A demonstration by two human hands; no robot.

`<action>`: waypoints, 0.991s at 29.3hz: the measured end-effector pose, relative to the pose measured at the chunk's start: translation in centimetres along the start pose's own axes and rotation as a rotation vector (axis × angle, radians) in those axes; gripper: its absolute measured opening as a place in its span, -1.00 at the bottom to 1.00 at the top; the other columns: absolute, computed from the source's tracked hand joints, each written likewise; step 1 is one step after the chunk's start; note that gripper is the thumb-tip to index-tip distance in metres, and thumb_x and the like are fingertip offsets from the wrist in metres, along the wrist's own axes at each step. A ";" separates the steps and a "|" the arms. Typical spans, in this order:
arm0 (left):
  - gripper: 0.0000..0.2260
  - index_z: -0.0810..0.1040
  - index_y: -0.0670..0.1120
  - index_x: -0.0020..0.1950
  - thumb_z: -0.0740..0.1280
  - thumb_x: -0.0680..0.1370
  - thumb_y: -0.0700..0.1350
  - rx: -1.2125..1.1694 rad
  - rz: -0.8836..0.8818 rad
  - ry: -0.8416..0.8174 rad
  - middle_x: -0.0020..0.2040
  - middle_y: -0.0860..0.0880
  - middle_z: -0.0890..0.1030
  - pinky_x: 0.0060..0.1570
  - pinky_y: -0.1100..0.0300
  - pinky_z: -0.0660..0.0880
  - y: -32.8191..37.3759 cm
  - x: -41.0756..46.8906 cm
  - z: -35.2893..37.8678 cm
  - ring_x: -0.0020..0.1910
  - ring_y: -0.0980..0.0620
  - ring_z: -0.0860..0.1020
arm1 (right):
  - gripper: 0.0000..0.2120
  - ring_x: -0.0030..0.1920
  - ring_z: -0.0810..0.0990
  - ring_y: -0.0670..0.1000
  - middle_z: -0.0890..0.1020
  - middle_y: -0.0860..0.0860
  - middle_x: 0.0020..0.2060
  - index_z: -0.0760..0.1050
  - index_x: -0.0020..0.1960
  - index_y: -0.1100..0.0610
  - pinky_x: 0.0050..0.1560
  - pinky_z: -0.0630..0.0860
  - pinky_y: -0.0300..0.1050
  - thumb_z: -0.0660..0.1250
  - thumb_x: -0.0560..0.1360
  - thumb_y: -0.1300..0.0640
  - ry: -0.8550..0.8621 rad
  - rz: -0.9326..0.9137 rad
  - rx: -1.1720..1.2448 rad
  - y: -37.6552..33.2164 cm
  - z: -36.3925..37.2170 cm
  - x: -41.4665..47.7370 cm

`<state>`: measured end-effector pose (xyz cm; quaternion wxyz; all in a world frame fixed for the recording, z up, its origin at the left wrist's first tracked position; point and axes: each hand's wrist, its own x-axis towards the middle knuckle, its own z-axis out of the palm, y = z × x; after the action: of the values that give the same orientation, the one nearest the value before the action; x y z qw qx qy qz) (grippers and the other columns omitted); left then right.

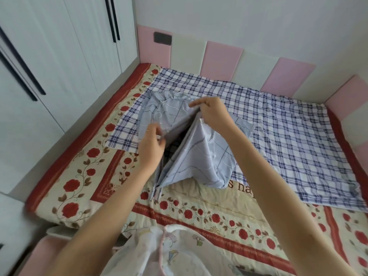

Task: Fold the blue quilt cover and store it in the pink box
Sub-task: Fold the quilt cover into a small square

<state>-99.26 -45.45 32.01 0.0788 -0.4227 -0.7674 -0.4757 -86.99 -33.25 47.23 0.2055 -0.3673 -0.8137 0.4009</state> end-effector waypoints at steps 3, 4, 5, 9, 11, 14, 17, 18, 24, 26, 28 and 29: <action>-0.67 0.39 -0.24 0.14 0.37 0.42 -0.34 -0.049 -0.084 0.023 0.04 -0.16 0.46 -0.23 0.43 0.42 0.0 -2.1 2.0 -0.13 0.09 0.47 | -0.63 -0.63 0.23 -0.15 0.47 -0.04 -0.45 0.59 -0.13 0.21 -0.60 0.18 -0.28 0.03 0.53 0.42 0.051 0.009 0.294 -3.5 -0.2 -0.5; -0.66 0.37 -0.23 0.17 0.37 0.44 -0.33 -0.074 -0.157 0.010 0.06 -0.16 0.45 -0.25 0.47 0.41 -0.1 -3.0 2.7 -0.11 0.10 0.46 | -0.63 -0.62 0.21 -0.13 0.41 -0.03 -0.49 0.59 -0.12 0.22 -0.61 0.16 -0.28 0.02 0.53 0.42 0.074 0.007 0.381 -4.3 -0.7 -0.8; -0.67 0.35 -0.20 0.18 0.36 0.47 -0.30 -0.126 -0.254 -0.026 0.06 -0.13 0.45 -0.26 0.46 0.43 0.0 -3.2 3.2 -0.11 0.10 0.47 | -0.62 -0.60 0.19 -0.10 0.36 -0.01 -0.51 0.59 -0.12 0.22 -0.61 0.14 -0.27 0.01 0.53 0.42 0.099 -0.011 0.445 -5.2 -1.4 -0.8; -0.88 0.37 -0.06 -0.02 0.31 0.53 -0.19 -0.220 -0.496 -0.221 -0.19 0.03 0.52 -0.32 0.25 0.43 0.6 -3.4 5.0 -0.23 0.10 0.52 | -0.62 -0.55 0.16 -0.08 0.29 0.03 -0.49 0.60 -0.05 0.24 -0.59 0.14 -0.25 0.00 0.53 0.42 0.174 -0.121 0.591 -7.3 -4.5 -0.7; -0.92 0.44 -0.08 -0.11 0.27 0.55 -0.22 -0.260 -0.392 -0.203 -0.29 0.09 0.50 -0.38 0.35 0.34 1.0 -3.1 5.3 -0.30 0.25 0.48 | -0.62 -0.57 0.19 -0.07 0.28 0.03 -0.51 0.59 -0.01 0.26 -0.59 0.16 -0.25 0.00 0.52 0.43 0.225 -0.156 0.558 -7.6 -5.6 -0.6; -0.85 0.55 -0.13 -0.04 0.21 0.57 -0.31 -0.297 -0.329 -0.118 -0.24 0.11 0.53 -0.34 0.40 0.34 0.9 -2.9 4.8 -0.31 0.30 0.47 | -0.65 -0.57 0.46 -0.04 0.50 0.08 -0.44 0.57 -0.01 0.24 -0.55 0.44 -0.21 0.02 0.52 0.42 0.332 -0.177 0.313 -6.3 -6.8 -0.8; -0.81 0.52 -0.23 0.14 0.18 0.58 -0.34 -0.244 -0.323 -0.028 -0.20 0.09 0.53 -0.34 0.44 0.39 -0.8 -2.6 3.4 -0.30 0.15 0.54 | -0.75 -0.42 0.65 0.02 0.65 0.09 -0.30 0.60 -0.09 0.16 -0.36 0.62 -0.17 0.18 0.52 0.38 0.449 -0.127 0.081 -3.9 -7.8 -1.1; -0.80 0.45 -0.24 0.19 0.16 0.59 -0.35 -0.261 -0.333 -0.009 -0.20 0.07 0.52 -0.36 0.44 0.40 -1.4 -2.4 2.8 -0.33 0.18 0.52 | -0.77 -0.40 0.66 0.01 0.66 0.07 -0.31 0.61 -0.11 0.14 -0.34 0.63 -0.14 0.22 0.50 0.37 0.487 -0.107 0.023 -3.0 -8.0 -1.1; -0.78 0.26 -0.15 0.12 0.20 0.54 -0.34 -0.065 0.030 -0.008 -0.11 -0.20 0.47 -0.43 0.35 0.29 -3.9 -3.9 0.8 -0.38 0.02 0.43 | -0.80 -0.49 0.61 -0.05 0.61 0.20 -0.39 0.57 -0.18 0.32 -0.42 0.60 0.02 0.20 0.51 0.30 0.692 0.023 -0.118 2.3 -6.9 -1.3; -0.78 0.26 -0.11 -0.01 0.24 0.49 -0.36 0.023 0.195 -0.082 -0.03 -0.30 0.47 -0.46 0.37 0.26 -4.4 -4.9 0.6 -0.37 0.08 0.38 | -0.77 -0.55 0.56 -0.17 0.55 0.11 -0.46 0.58 -0.18 0.28 -0.50 0.56 -0.19 0.18 0.54 0.30 0.745 0.046 -0.037 2.4 -6.4 -1.6; -0.78 0.29 -0.12 -0.10 0.29 0.47 -0.36 0.108 0.308 -0.162 0.08 -0.31 0.49 -0.49 0.35 0.31 -5.2 -6.4 0.1 -0.39 0.13 0.36 | -0.76 -0.56 0.55 -0.17 0.53 0.05 -0.48 0.59 -0.18 0.24 -0.50 0.55 -0.23 0.17 0.54 0.30 0.758 0.046 0.067 2.4 -5.5 -1.7; -0.78 0.32 -0.12 -0.11 0.34 0.45 -0.35 0.134 0.372 -0.203 0.12 -0.29 0.50 -0.53 0.34 0.33 -5.5 -6.8 -0.1 -0.44 0.13 0.36 | -0.76 -0.56 0.56 -0.14 0.55 0.05 -0.49 0.59 -0.18 0.21 -0.48 0.58 -0.17 0.17 0.53 0.30 0.765 0.035 0.096 2.1 -5.3 -1.5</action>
<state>-98.98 -50.47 24.80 0.1155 -0.5965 -0.7100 -0.3560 -81.78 -30.88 48.58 0.5043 -0.4942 -0.6520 0.2761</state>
